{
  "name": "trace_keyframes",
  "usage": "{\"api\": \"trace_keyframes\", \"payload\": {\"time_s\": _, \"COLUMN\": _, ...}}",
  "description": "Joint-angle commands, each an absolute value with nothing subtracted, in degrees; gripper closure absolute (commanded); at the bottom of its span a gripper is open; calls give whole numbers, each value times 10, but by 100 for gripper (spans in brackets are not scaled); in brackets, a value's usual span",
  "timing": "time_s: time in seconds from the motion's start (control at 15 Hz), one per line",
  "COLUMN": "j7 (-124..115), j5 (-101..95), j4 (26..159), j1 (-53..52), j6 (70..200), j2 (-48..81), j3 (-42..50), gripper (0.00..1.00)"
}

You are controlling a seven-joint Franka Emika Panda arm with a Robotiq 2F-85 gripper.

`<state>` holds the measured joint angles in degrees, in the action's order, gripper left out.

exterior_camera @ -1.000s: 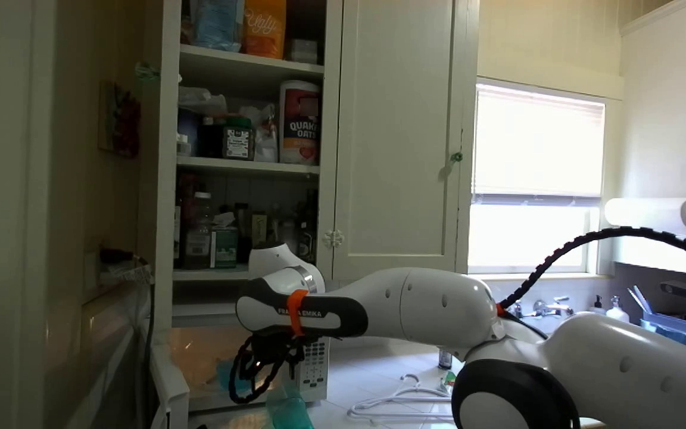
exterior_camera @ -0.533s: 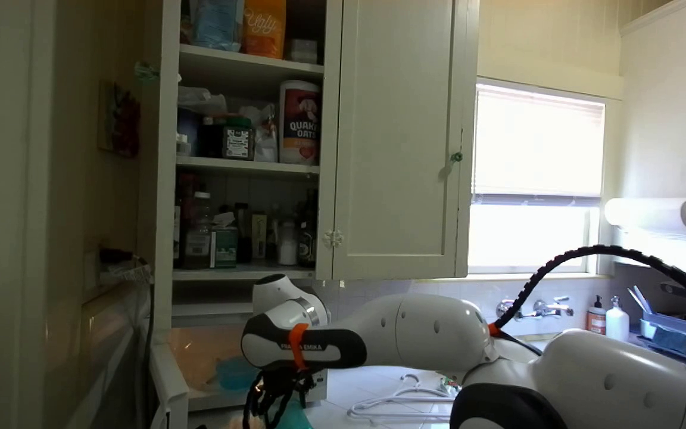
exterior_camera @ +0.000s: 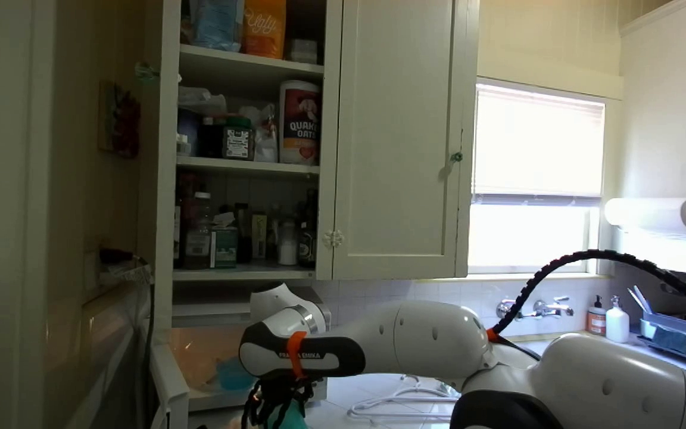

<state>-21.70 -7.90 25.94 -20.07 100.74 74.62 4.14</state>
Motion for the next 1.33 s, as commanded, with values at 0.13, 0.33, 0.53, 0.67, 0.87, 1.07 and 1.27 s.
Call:
{"api": "trace_keyframes", "payload": {"time_s": 0.13, "j7": -295, "j5": -65, "j4": 258, "j1": -201, "j6": 1070, "j2": 740, "j3": 40, "gripper": 29}}
{"api": "trace_keyframes", "payload": {"time_s": 0.33, "j7": -349, "j5": -61, "j4": 258, "j1": -208, "j6": 1128, "j2": 740, "j3": 42, "gripper": 29}}
{"api": "trace_keyframes", "payload": {"time_s": 0.53, "j7": -427, "j5": -72, "j4": 258, "j1": -220, "j6": 1143, "j2": 744, "j3": 57, "gripper": 29}}
{"api": "trace_keyframes", "payload": {"time_s": 0.67, "j7": -467, "j5": -80, "j4": 258, "j1": -228, "j6": 1130, "j2": 743, "j3": 68, "gripper": 29}}
{"api": "trace_keyframes", "payload": {"time_s": 0.87, "j7": -483, "j5": -108, "j4": 261, "j1": -242, "j6": 1097, "j2": 735, "j3": 94, "gripper": 29}}
{"api": "trace_keyframes", "payload": {"time_s": 1.07, "j7": -500, "j5": -132, "j4": 258, "j1": -246, "j6": 1075, "j2": 732, "j3": 115, "gripper": 29}}
{"api": "trace_keyframes", "payload": {"time_s": 1.27, "j7": -535, "j5": -134, "j4": 258, "j1": -238, "j6": 1074, "j2": 732, "j3": 120, "gripper": 29}}
